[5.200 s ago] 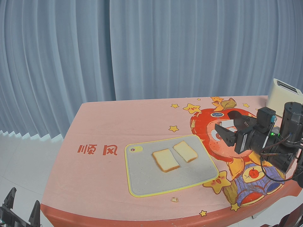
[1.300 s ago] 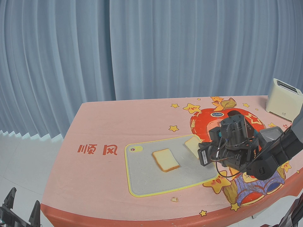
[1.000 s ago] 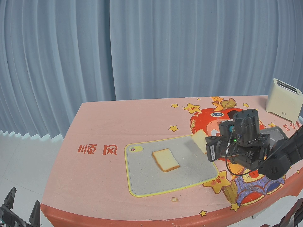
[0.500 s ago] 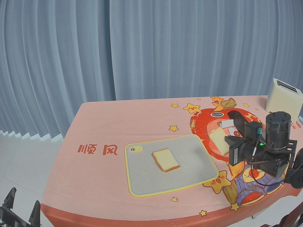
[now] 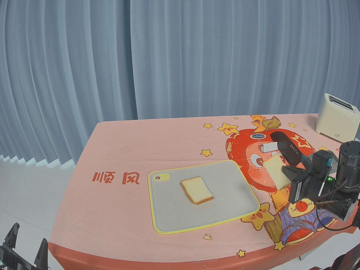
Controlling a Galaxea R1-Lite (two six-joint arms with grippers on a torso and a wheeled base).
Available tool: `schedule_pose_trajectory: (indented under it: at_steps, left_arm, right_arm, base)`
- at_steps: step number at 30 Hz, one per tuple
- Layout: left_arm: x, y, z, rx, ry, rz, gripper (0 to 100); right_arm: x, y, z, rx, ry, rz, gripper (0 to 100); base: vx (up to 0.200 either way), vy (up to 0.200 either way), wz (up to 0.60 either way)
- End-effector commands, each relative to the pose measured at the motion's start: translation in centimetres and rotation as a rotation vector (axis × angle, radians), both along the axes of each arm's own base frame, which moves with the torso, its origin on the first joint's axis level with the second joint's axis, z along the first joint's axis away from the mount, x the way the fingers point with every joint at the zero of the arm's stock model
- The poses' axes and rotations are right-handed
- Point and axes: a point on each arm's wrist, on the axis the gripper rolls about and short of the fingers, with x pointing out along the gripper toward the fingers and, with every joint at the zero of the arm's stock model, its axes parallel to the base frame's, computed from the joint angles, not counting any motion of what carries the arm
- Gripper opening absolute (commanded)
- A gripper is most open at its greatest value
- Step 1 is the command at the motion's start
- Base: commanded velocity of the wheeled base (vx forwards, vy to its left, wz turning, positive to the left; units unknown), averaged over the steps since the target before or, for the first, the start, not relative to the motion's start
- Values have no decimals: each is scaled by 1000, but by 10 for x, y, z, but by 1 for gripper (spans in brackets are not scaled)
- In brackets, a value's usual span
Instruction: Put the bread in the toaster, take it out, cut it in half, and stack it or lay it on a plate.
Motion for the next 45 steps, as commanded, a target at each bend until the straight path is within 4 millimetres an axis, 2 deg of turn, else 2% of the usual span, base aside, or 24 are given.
schedule_pose_trajectory:
  at_steps: [1,12,24,45]
  left_arm:
    - [0,0,-5,-1,1,1,100]
    - [0,0,-5,1,1,2,100]
    - [0,0,-5,1,1,2,100]
    - [0,0,-5,2,1,2,100]
  right_arm:
    - [-9,-6,5,12,-25,3,0]
    - [-18,-6,12,30,-59,29,0]
    - [-20,-8,15,41,-76,28,0]
    - [-26,-12,32,87,-144,28,0]
  base:
    - [0,0,0]
    - [0,0,0]
    - [0,0,0]
    - [0,0,0]
